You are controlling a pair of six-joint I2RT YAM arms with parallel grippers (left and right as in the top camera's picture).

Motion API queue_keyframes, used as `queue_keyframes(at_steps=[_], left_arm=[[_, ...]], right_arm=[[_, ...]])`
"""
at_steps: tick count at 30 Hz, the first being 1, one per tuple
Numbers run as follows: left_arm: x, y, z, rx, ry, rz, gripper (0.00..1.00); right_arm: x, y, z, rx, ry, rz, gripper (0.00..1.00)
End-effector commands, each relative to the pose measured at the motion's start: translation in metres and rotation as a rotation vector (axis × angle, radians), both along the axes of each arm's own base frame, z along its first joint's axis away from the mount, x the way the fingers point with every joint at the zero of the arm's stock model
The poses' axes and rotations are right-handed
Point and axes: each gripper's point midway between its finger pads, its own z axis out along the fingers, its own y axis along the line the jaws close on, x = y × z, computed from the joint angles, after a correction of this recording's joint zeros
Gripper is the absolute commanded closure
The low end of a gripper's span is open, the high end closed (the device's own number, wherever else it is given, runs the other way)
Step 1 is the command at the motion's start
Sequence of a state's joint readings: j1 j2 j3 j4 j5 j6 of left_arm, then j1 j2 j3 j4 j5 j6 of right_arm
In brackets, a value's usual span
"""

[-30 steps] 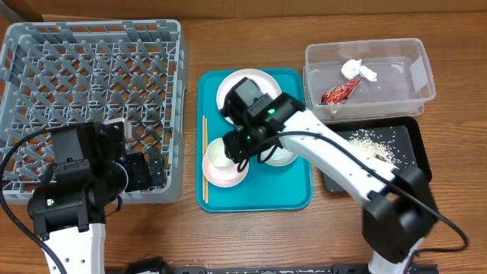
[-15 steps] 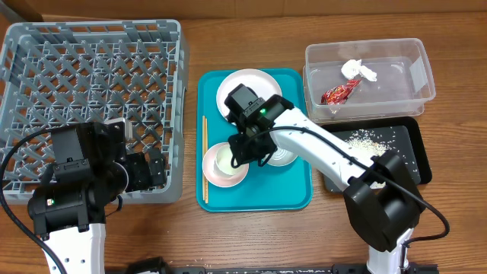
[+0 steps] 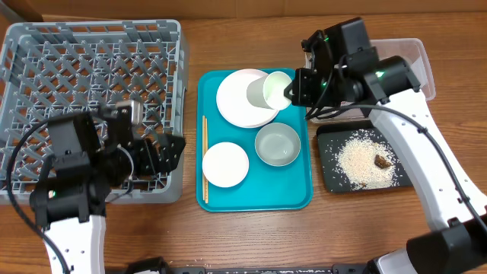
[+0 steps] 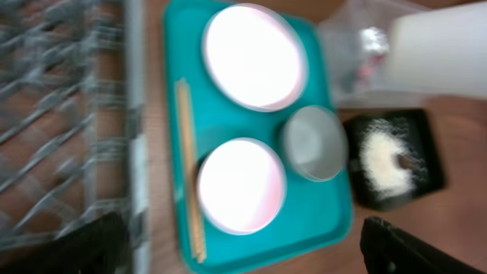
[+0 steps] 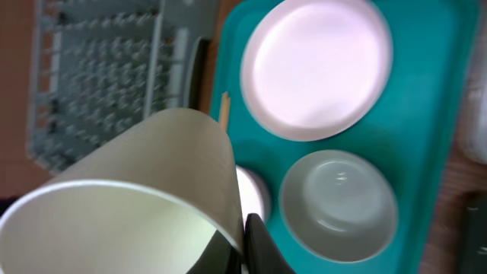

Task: Sort waste into correct bins and load items into the dishwasher
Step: 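Grasp the white cup with the right gripper and lift it, then hand the white cup from the right gripper to the left gripper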

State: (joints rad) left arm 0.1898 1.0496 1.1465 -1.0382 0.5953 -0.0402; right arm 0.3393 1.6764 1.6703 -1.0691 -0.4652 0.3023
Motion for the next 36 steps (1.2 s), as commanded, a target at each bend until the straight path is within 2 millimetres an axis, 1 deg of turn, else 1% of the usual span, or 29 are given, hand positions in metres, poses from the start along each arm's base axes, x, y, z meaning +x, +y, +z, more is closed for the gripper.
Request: queue_keyframes(at_steps=[1,7,9,12,15,19,21,25,28,31,34,36], left_arm=[[0.006,-0.043,0.023,-0.160,-0.076,-0.204,0.00],[0.026,-0.082,0.031,-0.216,-0.124,-0.312,0.00],[0.027,-0.095,0.037,-0.243,-0.155,-0.367,0.00],[0.023,-0.118,0.055,-0.312,-0.229,-0.488,0.00],[0.020,-0.131,0.067,-0.359,-0.261,-0.546,0.00],[0.015,-0.141,0.075,-0.384,-0.292,-0.603,0.00],[0.011,-0.145,0.080,-0.408,-0.302,-0.635,0.06],[0.008,-0.146,0.082,-0.419,-0.302,-0.647,0.16],[0.008,-0.146,0.082,-0.418,-0.303,-0.647,0.17],[0.010,-0.146,0.084,-0.416,-0.317,-0.650,0.21],[0.011,-0.146,0.086,-0.412,-0.338,-0.655,0.21],[0.013,-0.146,0.089,-0.406,-0.358,-0.656,0.22]], right_arm=[[-0.035,0.039,0.013,0.266,0.087,0.248,0.96],[-0.063,0.061,0.041,0.447,0.104,0.414,0.96],[-0.067,0.064,0.046,0.484,0.109,0.439,0.96],[-0.075,0.067,0.059,0.563,0.121,0.486,0.96],[-0.083,0.070,0.075,0.655,0.128,0.538,0.96],[-0.091,0.072,0.098,0.776,0.111,0.619,0.96],[-0.092,0.072,0.103,0.801,0.096,0.640,0.96],[-0.092,0.072,0.103,0.800,0.094,0.640,0.96],[-0.092,0.072,0.103,0.799,0.095,0.639,0.96],[-0.092,0.072,0.103,0.799,0.096,0.639,0.96],[-0.092,0.071,0.102,0.795,0.107,0.632,0.96],[-0.090,0.071,0.096,0.764,0.118,0.607,0.96]])
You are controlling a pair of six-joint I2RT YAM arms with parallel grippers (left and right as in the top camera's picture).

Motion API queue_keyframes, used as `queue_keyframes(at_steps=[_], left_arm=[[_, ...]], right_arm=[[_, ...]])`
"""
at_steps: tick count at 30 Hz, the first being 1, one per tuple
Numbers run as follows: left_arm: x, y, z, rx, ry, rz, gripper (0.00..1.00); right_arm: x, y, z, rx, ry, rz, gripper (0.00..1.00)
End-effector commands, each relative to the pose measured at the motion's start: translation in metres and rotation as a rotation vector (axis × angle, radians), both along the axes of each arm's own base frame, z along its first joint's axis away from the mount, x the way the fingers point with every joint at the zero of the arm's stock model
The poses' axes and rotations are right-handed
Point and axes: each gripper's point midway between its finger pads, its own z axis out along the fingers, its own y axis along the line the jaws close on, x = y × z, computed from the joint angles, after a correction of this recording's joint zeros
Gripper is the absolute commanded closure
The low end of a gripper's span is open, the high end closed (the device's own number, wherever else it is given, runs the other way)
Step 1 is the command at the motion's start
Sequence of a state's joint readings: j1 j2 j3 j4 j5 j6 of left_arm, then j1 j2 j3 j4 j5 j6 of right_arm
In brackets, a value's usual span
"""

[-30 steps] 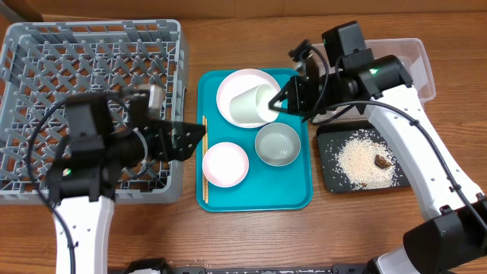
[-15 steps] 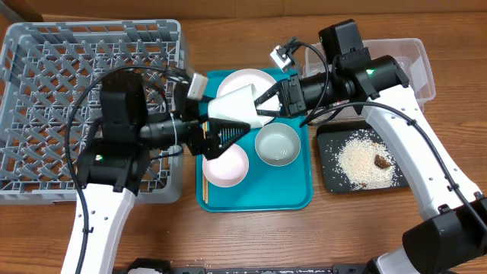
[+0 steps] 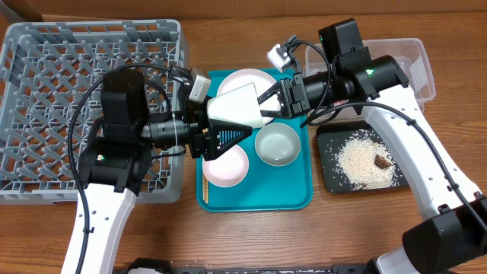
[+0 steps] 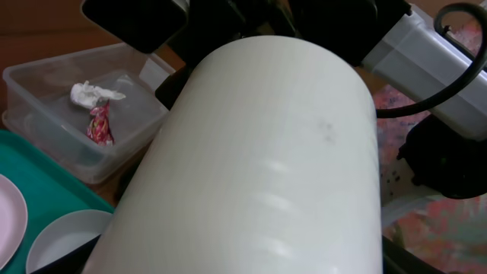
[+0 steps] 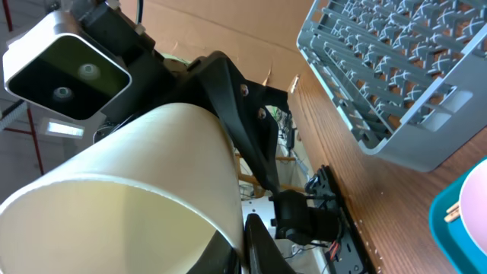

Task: Sort waste into correct bins and load items into the dishwasher
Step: 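Hand the white cup from the right gripper to the left gripper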

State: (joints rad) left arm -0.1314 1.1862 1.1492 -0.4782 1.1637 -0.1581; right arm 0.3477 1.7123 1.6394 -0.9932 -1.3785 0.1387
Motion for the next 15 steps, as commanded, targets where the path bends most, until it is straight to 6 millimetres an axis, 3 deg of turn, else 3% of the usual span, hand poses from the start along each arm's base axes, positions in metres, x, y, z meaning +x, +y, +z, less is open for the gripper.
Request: queue_keyframes(at_steps=[1,9,15], left_arm=[[0.0134,0.0031,0.0021,0.013,-0.027,0.043,0.22],[0.0155,0.0054,0.0036,0.012,-0.036,0.052,0.24],[0.0155,0.0054,0.0036,0.012,-0.037,0.052,0.36]], right_arm=[[-0.0096,0.0016,0.0046,0.012,0.014,0.024,0.96],[-0.0084,0.0011,-0.0005,-0.017,0.021,0.009,0.96],[-0.0084,0.0011,-0.0006,-0.018,0.022,0.009,0.96]])
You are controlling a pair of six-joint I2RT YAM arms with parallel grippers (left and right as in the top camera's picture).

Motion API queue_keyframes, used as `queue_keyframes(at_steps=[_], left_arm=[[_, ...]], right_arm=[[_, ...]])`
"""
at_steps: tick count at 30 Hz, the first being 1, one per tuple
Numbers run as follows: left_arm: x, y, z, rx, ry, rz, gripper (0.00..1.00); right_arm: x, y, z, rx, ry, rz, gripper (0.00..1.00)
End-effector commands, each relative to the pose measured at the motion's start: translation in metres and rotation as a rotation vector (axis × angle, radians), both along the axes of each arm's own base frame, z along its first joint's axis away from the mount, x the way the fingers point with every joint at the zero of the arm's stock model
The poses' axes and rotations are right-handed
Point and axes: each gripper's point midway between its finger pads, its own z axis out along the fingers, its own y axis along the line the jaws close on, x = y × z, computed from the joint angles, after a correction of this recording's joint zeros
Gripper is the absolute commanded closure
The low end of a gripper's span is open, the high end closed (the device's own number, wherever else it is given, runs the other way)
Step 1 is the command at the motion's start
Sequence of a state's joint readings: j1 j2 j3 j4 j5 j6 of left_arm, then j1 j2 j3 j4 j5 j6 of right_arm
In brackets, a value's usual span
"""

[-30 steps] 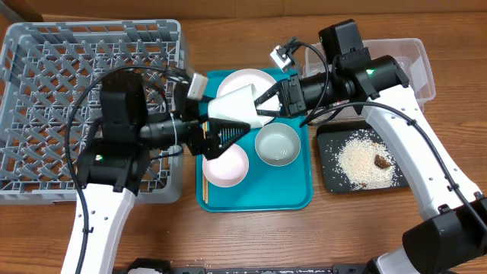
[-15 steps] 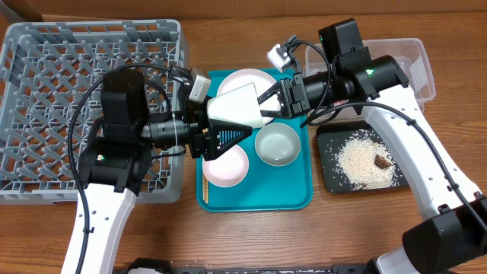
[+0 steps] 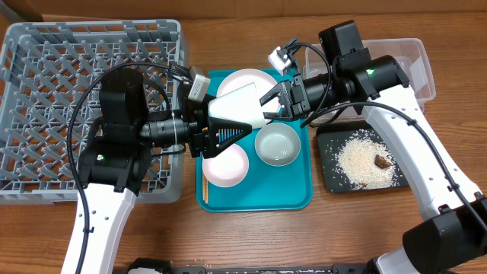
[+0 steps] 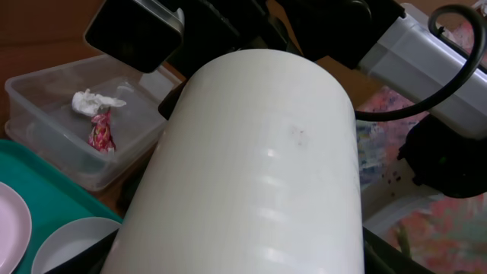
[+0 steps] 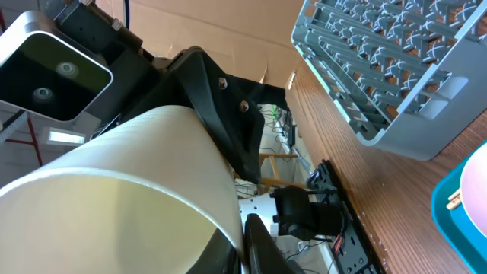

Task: Sort waste into correct bins and load items into the dishwasher
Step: 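Hand the white cup from the right gripper to the left gripper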

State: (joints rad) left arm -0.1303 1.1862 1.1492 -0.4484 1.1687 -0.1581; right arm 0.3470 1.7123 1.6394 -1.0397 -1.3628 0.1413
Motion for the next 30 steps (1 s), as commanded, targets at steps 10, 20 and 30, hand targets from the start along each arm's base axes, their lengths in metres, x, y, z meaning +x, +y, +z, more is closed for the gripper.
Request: queue_keyframes(at_steps=[10,20,30], left_arm=[[0.017,0.006,0.003,0.017,-0.037,0.063,0.28],[0.028,0.022,0.006,0.015,-0.055,0.116,0.25],[0.028,0.024,0.006,0.009,-0.047,0.120,0.28]], right_arm=[[-0.005,0.002,-0.001,-0.015,-0.013,0.006,0.96],[-0.005,0.002,-0.001,-0.016,-0.012,0.005,0.96],[-0.005,0.002,-0.001,-0.015,-0.013,0.005,0.96]])
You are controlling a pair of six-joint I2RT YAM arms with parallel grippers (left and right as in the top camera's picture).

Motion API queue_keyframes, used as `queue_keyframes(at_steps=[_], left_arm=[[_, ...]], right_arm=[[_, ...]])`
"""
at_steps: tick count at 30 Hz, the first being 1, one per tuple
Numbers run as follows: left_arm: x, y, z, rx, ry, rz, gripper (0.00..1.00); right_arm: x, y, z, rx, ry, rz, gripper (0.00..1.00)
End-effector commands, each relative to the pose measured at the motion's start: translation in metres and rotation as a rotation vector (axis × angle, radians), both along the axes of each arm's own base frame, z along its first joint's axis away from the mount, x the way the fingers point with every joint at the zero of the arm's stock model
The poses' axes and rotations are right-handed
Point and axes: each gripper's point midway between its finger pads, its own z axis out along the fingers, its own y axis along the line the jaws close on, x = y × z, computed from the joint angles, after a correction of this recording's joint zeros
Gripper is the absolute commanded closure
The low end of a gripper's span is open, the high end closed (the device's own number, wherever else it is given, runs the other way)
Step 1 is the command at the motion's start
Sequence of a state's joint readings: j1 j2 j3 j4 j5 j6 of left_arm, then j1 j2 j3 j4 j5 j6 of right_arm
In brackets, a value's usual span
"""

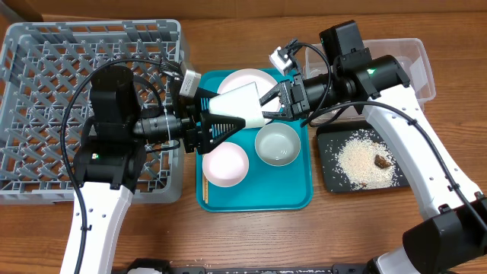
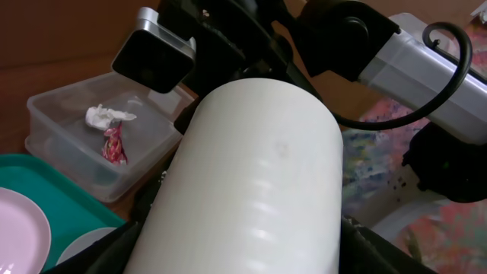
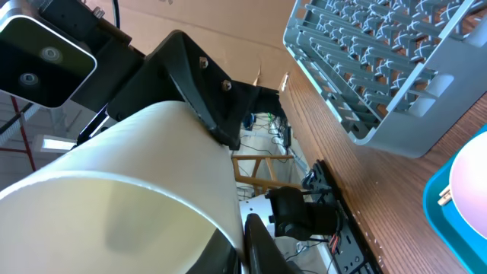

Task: Sort waste into correct bins and load items into the dishwasher
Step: 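Hand the white cup from the right gripper to the left gripper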

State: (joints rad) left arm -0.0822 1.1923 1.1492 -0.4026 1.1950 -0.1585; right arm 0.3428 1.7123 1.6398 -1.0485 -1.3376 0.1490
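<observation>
A white paper cup (image 1: 240, 103) lies on its side in the air above the teal tray (image 1: 297, 194). My left gripper (image 1: 237, 125) reaches in from the left, its fingers (image 2: 364, 245) pressed on both sides of the cup's body (image 2: 251, 175). My right gripper (image 1: 272, 100) comes from the right and pinches the cup's rim (image 3: 114, 190), one finger inside and one (image 3: 255, 243) outside. The grey dish rack (image 1: 46, 91) stands at the left.
On the tray lie a large plate (image 1: 247, 78), half hidden by the cup, a small plate (image 1: 226, 164), a grey bowl (image 1: 277, 144) and chopsticks (image 1: 203, 156). A black tray of rice (image 1: 365, 160) and a clear bin (image 1: 407, 65) holding wrappers (image 2: 106, 129) stand at the right.
My left arm has shifted a little to the left, and its fingers now show further in beside the cup. The cup and my right gripper stay where they were.
First my right gripper held the cup by its rim over the back of the tray, while my left gripper was open over the rack's front right corner. Then the cup lay sideways between both grippers over the tray, and it stays there.
</observation>
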Motion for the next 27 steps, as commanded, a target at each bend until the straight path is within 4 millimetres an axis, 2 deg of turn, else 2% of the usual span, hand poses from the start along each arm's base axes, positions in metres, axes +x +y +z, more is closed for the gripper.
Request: queue_keyframes(at_steps=[1,4,9,13,15,18,21,24,27], left_arm=[[0.019,0.012,0.000,0.023,-0.008,0.093,0.30],[0.018,0.012,0.000,0.023,-0.008,0.093,0.43],[0.019,0.012,0.000,0.024,-0.008,0.095,0.55],[0.024,0.016,-0.006,0.046,0.014,0.136,0.66],[0.028,0.019,-0.013,0.075,0.025,0.172,0.71],[0.036,0.028,-0.029,0.139,0.060,0.253,0.82],[0.043,0.040,-0.047,0.217,0.097,0.339,0.96],[0.048,0.058,-0.067,0.309,0.156,0.449,0.96],[0.047,0.086,-0.090,0.448,0.227,0.593,0.96]], right_arm=[[-0.008,0.004,0.004,0.010,-0.021,0.024,0.96],[-0.008,0.004,0.003,0.010,-0.021,0.023,0.96],[-0.007,0.004,0.002,0.003,-0.023,0.019,0.92],[-0.006,0.004,0.000,-0.008,-0.027,0.013,0.81],[-0.004,0.003,-0.004,-0.034,-0.026,0.001,0.71],[0.002,-0.001,-0.021,-0.132,-0.024,-0.047,0.64],[0.017,-0.019,-0.056,-0.344,-0.035,-0.152,0.58],[0.035,-0.054,-0.092,-0.601,-0.037,-0.287,0.56],[0.045,-0.095,-0.111,-0.792,-0.029,-0.396,0.56]])
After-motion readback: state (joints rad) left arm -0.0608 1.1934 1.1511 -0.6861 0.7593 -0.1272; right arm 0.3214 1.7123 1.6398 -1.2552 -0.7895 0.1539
